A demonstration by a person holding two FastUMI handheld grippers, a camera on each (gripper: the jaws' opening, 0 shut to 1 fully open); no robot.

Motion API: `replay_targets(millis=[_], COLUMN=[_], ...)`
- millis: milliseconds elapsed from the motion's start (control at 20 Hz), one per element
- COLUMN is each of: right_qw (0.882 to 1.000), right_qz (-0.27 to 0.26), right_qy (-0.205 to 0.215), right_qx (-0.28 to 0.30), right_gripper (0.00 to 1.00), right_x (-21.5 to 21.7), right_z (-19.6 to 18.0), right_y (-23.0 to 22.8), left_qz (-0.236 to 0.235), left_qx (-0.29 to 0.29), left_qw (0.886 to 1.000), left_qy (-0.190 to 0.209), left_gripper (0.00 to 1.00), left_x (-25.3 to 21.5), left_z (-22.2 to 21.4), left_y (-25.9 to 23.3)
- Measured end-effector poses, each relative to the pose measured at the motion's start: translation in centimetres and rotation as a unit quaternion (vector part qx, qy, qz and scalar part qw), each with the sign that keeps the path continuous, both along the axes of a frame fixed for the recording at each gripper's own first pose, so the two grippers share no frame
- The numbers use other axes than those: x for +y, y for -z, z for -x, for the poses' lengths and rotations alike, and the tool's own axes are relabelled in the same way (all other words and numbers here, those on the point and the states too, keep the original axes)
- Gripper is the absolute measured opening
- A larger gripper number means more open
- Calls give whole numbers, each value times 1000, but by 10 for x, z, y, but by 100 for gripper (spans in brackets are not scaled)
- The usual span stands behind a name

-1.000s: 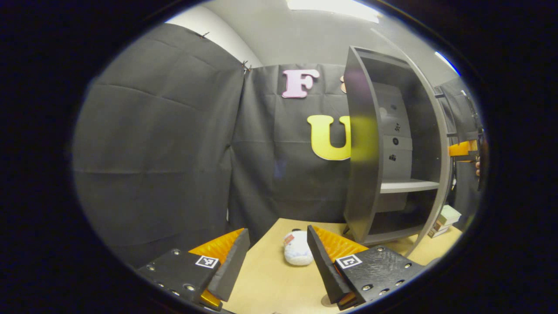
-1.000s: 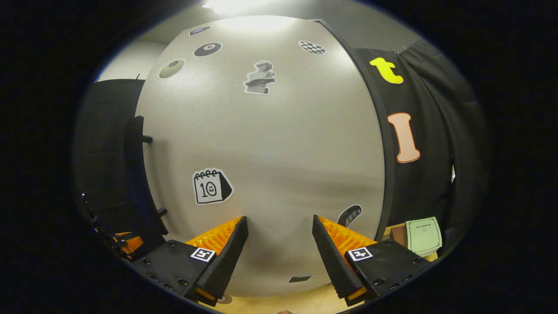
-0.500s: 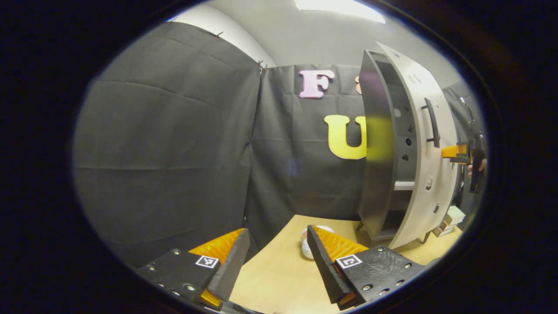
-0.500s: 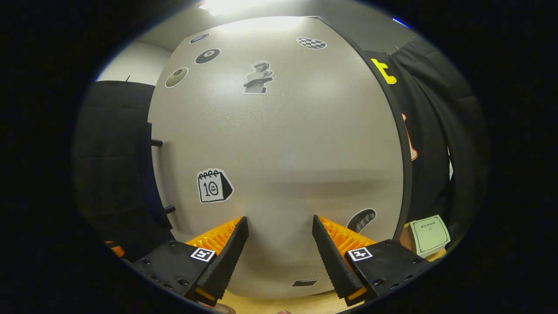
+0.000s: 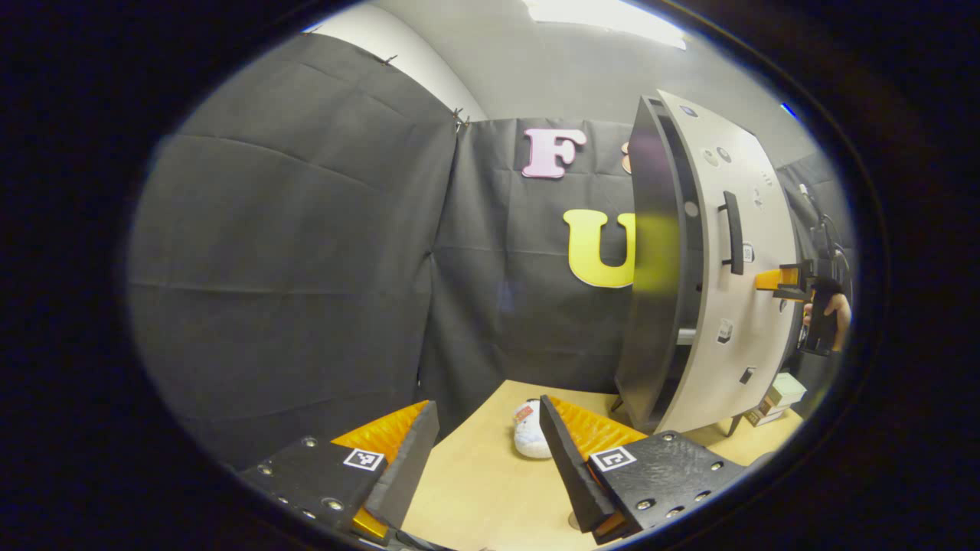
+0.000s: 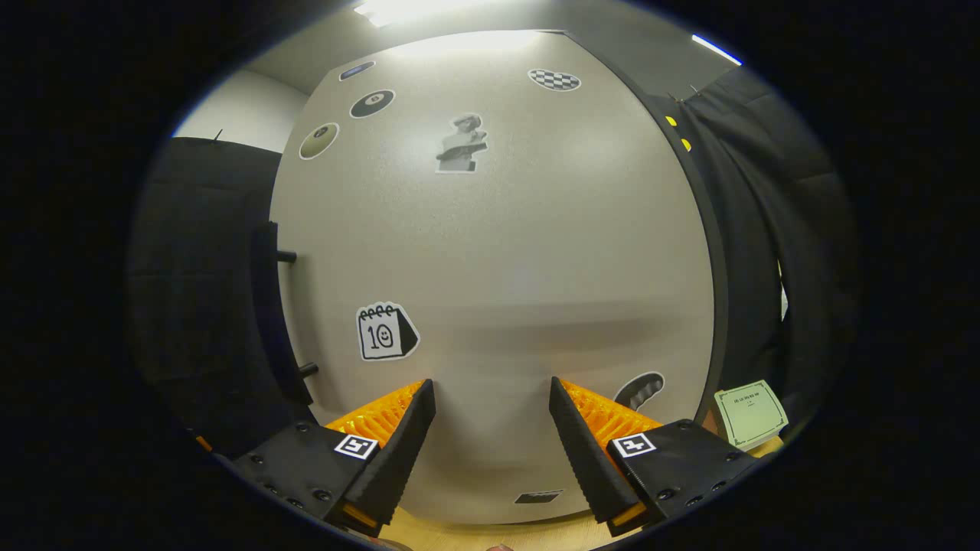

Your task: Open the cabinet door with the right hand, grasp the bottle in the cabinet with the left hand and place it on the coaster, then close the cabinet door with the right hand.

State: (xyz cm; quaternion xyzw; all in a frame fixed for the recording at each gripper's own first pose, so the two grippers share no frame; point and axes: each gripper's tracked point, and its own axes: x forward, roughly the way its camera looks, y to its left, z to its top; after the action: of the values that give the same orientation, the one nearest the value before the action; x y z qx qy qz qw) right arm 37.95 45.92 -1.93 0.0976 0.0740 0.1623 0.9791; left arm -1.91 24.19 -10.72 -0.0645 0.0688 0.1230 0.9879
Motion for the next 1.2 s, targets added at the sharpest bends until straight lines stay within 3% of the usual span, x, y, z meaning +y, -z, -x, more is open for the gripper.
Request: replay_targets(millis=[350,700,1000,1100,1200], right_qw=[999,996,993,992,993], right_qz=[29,83,110,116,116], right_qy=[-5,15,16,10,12], right_qx=[-18,-34,-41,-40,-33], right_gripper=[95,95,95,95,95], right_x=[-80,-185,-248,-261,-269], right_z=[60,123,167,180,188], right_y=[-14,-18,-3,7,15], left_qz=[-3,-7,-27,-48,-55], left_qx=[-8,-37,-36,-34,-34], left_qw=[999,995,993,993,992], left_qy=[36,89,109,104,108], left_gripper=[80,80,80,84,80], left_x=[-66,-165,-232,-241,-250], left_z=[-24,-39,-17,-6,6], left_y=[-30,-80,-99,-104,-111])
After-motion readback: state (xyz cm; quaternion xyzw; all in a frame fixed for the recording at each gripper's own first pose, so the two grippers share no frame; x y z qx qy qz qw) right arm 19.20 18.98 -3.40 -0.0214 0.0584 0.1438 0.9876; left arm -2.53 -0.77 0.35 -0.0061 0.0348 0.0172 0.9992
